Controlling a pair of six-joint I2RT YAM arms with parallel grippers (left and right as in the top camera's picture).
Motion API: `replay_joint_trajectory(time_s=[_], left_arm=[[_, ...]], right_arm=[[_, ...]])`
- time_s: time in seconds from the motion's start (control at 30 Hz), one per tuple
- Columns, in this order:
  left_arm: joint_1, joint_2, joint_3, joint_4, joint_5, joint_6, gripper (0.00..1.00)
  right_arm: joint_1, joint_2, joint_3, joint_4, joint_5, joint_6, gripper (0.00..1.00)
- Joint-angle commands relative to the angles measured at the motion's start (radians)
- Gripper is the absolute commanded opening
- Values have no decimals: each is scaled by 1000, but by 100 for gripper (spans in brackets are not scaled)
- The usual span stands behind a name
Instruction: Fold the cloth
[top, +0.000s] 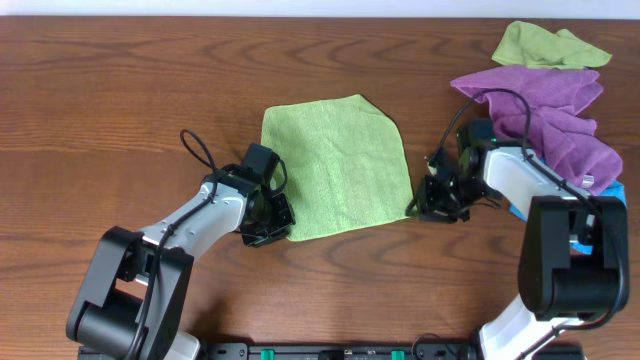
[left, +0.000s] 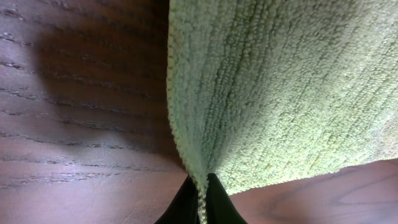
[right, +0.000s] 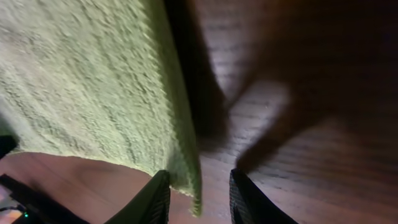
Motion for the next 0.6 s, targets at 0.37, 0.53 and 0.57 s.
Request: replay_joint_trajectory(time_s=[0.37, 0.53, 0.57], left_arm=[[-2, 9, -5, 0, -3, -8, 6], [84, -79, 55, -52, 30, 47, 6], [114, -121, 74, -67, 3, 66, 6]], right_arm=[[12, 3, -4, 44, -73, 31, 1], [6, -2, 72, 6, -200, 30, 1], [7, -5, 109, -8, -200, 30, 1]])
